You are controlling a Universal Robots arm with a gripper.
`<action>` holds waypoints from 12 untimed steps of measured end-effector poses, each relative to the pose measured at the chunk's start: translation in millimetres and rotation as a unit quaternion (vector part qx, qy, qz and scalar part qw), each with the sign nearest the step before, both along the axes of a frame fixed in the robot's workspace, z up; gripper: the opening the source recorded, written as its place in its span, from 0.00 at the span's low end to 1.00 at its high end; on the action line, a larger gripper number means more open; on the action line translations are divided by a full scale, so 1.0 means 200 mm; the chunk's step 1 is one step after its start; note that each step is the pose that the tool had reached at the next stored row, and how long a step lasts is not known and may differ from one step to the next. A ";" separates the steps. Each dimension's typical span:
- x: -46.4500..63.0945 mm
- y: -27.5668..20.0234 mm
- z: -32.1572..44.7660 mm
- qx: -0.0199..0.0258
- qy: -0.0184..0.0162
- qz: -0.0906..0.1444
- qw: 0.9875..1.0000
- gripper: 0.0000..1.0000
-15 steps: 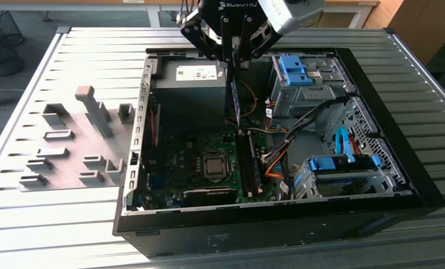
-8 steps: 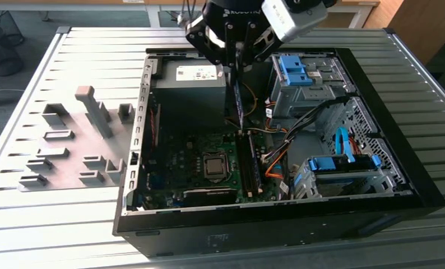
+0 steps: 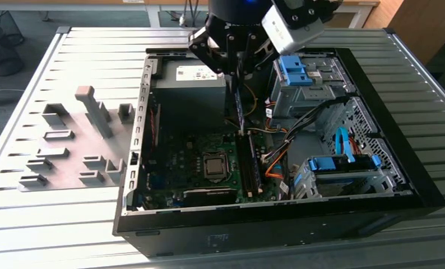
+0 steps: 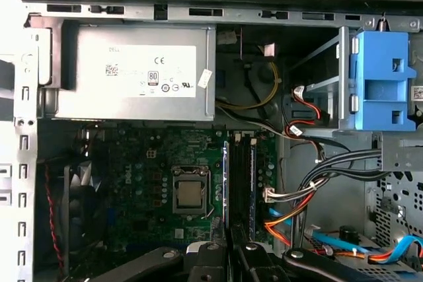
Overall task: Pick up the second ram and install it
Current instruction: 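Insert the second ram into the second slot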
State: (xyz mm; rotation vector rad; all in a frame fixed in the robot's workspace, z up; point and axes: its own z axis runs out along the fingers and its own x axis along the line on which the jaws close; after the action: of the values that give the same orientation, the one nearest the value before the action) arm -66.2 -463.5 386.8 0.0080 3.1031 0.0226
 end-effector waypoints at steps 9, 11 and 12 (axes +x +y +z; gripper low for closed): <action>0.00 0.000 -0.068 0.000 0.000 0.000 1.000 0.14; 0.00 0.000 -0.068 0.000 0.000 0.000 1.000 0.14; 0.00 0.000 -0.068 0.000 0.000 0.000 1.000 0.14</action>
State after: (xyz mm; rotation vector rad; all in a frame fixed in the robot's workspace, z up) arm -65.7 -463.5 373.1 0.0095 3.1032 0.0214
